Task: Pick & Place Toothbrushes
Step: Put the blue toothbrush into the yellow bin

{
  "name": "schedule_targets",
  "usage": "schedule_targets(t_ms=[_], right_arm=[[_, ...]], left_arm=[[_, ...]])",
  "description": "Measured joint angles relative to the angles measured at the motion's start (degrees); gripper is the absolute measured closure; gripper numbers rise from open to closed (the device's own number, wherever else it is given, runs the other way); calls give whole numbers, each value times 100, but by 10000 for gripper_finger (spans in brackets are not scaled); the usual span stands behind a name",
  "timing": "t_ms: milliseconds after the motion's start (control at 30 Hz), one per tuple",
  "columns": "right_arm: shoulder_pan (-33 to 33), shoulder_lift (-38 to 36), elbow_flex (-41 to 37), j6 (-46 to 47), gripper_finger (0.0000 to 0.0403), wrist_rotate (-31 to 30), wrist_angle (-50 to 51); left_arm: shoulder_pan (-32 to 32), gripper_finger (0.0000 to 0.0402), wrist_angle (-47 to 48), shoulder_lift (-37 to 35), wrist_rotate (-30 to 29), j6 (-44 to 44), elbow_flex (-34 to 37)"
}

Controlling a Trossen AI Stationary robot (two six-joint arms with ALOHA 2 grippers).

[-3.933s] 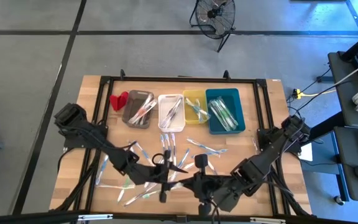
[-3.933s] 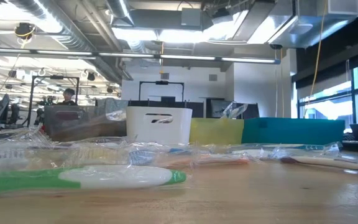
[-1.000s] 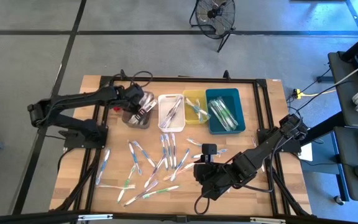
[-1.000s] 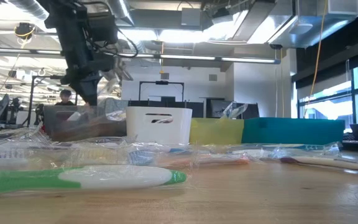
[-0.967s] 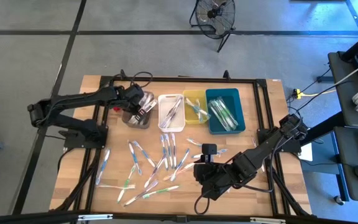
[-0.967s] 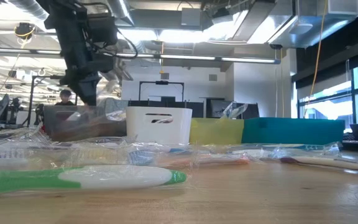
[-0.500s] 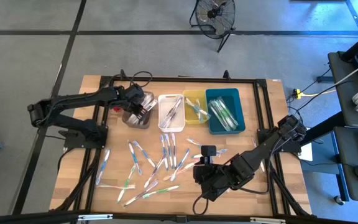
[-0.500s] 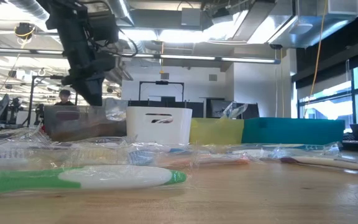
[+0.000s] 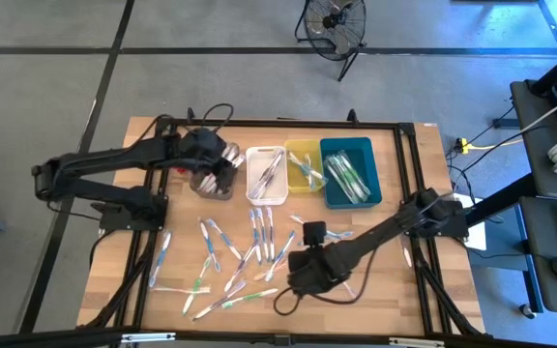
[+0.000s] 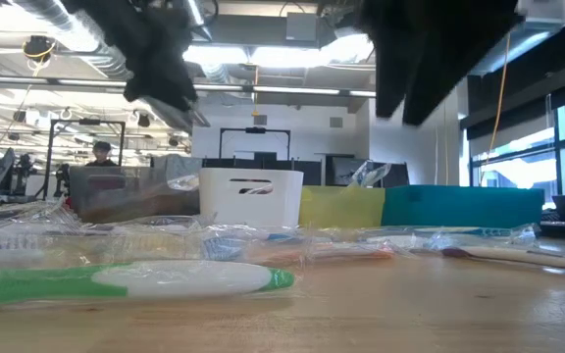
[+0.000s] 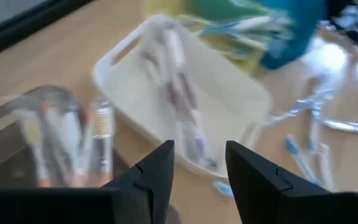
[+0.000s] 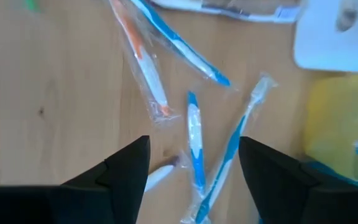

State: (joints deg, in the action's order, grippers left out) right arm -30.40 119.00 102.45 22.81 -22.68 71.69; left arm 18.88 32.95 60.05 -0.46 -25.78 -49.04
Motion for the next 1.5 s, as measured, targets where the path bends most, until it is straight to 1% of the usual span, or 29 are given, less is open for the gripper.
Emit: schedule_targets(t_ms=[100, 200, 300, 433, 567, 733, 800, 933, 1100, 1200, 1267, 1367, 1467, 1500], right_arm=[[108, 180, 0, 30, 152, 112, 51], [185, 275, -9, -159, 151, 131, 132], [288, 282, -229, -359, 154, 140, -9], [475, 288, -599, -379, 165, 213, -197], [651, 293, -1064, -504, 176, 287, -617], [899, 293, -1509, -799, 188, 665, -1345], [971, 284, -1616, -921, 192, 811, -1543], [1072, 242, -1788, -1023, 200, 878, -1789], [1155, 231, -1922, -1137, 211, 985, -1951], [1192, 229, -1945, -1170, 233, 1149, -1988], [1199, 231, -1947, -1155, 257, 1192, -2004], [1203, 234, -1952, -1163, 307, 1239, -2026], [1197, 238, -1954, -1170, 368, 1250, -2043], [1197, 238, -1956, -1174, 381, 1248, -2045]], left_arm=[[-506, 262, -16, -245, -150, -2, 130], [-1047, 261, -59, -408, -412, -2, 321], [-1577, 262, -312, -510, -770, -46, 510], [-2182, 265, -653, -553, -1137, -51, 669], [-2698, 263, -883, -520, -1588, -67, 669], [-3243, 261, -1289, -520, -2094, -59, 671], [-3434, 261, -1400, -520, -2307, -50, 670], [-3825, 263, -1594, -449, -2704, -48, 669], [-4341, 264, -1877, -123, -3065, -65, 670], [-4644, 262, -2141, 204, -3237, -110, 671], [-4815, 263, -2315, 447, -3346, -133, 671], [-5033, 266, -2610, 803, -3534, -138, 671], [-5192, 268, -2691, 1139, -3704, -143, 671], [-5232, 268, -2689, 1241, -3758, -144, 671]])
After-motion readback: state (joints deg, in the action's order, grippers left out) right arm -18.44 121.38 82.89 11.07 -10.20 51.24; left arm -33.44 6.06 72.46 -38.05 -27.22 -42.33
